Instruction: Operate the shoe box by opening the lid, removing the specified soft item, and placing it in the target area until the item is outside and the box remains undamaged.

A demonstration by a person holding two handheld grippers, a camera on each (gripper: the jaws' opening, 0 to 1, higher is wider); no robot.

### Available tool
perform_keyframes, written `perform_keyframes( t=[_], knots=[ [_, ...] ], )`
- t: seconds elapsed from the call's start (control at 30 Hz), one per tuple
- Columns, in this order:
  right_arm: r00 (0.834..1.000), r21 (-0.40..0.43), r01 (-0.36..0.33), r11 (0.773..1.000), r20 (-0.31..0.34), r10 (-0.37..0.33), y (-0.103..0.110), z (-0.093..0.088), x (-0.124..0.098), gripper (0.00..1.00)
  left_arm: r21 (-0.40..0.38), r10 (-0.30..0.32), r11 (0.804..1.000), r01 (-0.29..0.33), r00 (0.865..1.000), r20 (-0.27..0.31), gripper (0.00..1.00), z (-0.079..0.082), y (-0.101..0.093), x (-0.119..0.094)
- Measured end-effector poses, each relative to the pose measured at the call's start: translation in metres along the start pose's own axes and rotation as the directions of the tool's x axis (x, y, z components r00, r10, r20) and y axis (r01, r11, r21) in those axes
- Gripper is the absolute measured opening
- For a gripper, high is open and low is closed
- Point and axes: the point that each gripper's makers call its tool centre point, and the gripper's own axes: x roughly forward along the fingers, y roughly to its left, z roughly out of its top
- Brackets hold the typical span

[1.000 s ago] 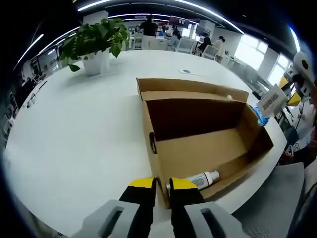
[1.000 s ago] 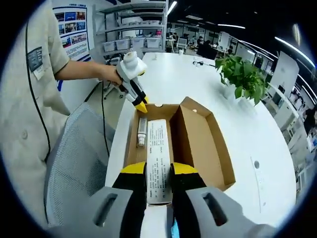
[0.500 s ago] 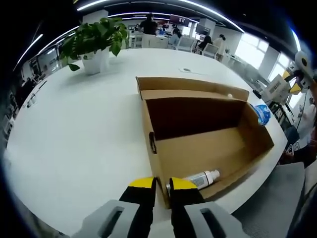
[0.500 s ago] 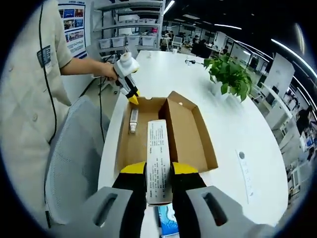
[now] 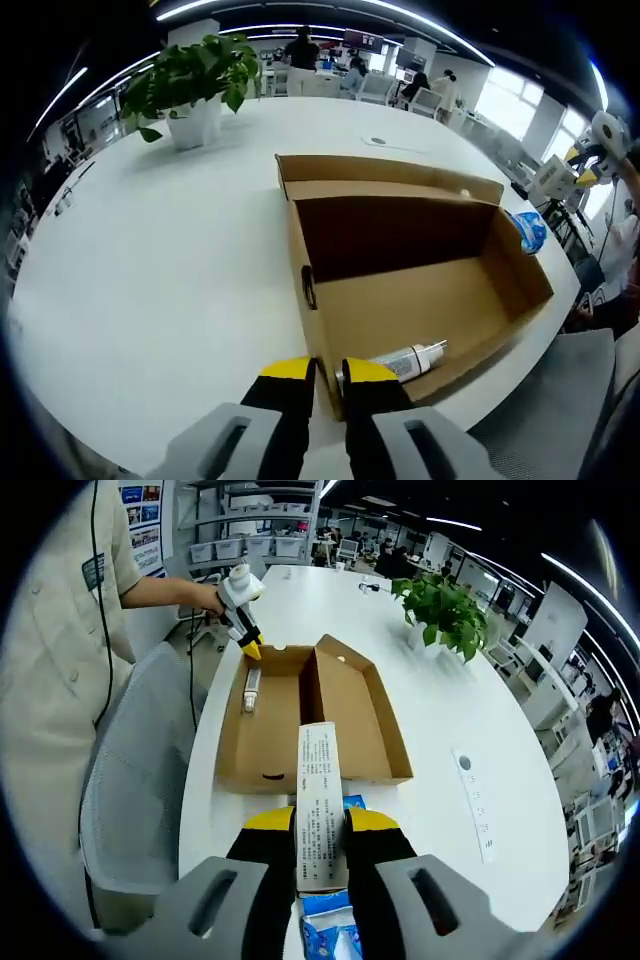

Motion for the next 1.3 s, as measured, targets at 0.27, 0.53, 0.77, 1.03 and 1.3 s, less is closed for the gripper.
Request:
perform_keyframes(
  t=[0.27, 0.53, 0.77, 1.03, 1.3],
  knots=[
    [0.998, 0.024, 0.030, 0.999, -0.048, -0.029, -0.018, -0.029, -0.005, 0.16, -0.005, -0.003, 1.000, 0.003, 1.000, -0.002, 0.10, 0.000, 0.000, 0.000],
    [0.994, 0.036, 0.050, 0.998, -0.095, -0.047, -0.038, -0.059, -0.004, 0.16, -0.011, -0.006, 1.000, 0.006, 1.000, -0.002, 0.10, 0.000, 0.001, 0.000],
    [0.988, 0.035, 0.055, 0.998, -0.143, -0.050, -0.050, -0.085, -0.002, 0.16, -0.020, -0.007, 1.000, 0.007, 1.000, -0.002, 0.10, -0.001, 0.001, 0.000],
    [0.978, 0.033, 0.072, 0.997, -0.200, -0.064, -0.068, -0.121, 0.001, 0.16, -0.014, -0.006, 1.000, 0.006, 1.000, -0.008, 0.11, -0.001, 0.001, 0.001],
    [0.972, 0.055, 0.066, 0.996, -0.228, -0.052, -0.079, -0.150, 0.013, 0.16, -0.021, -0.003, 1.000, 0.003, 1.000, -0.008, 0.11, -0.001, 0.001, 0.001]
  ],
)
